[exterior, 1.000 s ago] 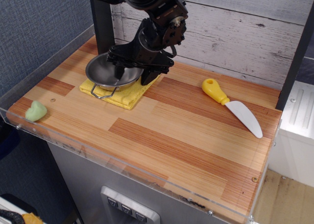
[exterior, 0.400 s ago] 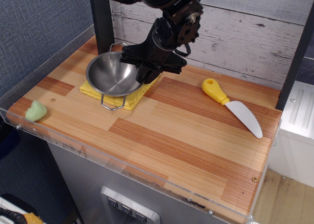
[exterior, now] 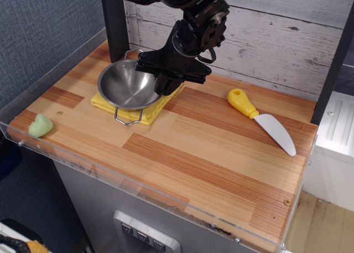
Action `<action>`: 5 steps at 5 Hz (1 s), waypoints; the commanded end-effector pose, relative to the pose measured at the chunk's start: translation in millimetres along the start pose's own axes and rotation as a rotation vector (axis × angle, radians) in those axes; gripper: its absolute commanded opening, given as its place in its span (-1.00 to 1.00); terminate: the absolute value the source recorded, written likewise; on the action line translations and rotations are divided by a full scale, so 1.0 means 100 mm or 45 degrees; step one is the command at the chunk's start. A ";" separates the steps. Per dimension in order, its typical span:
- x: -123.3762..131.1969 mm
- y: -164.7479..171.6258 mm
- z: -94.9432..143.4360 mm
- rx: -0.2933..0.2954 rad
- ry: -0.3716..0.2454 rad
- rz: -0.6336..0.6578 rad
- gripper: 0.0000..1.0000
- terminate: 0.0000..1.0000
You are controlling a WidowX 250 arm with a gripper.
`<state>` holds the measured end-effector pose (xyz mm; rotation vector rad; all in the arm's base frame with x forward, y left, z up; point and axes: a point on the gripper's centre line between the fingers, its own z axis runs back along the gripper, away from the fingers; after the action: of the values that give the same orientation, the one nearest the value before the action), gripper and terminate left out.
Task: Put the bowl below the knife.
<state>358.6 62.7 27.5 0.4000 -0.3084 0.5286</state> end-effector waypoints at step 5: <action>-0.03 0.27 1.24 -0.353 -0.157 0.078 -1.00 -1.00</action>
<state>315.1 23.3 123.6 0.1625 -0.4570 0.5053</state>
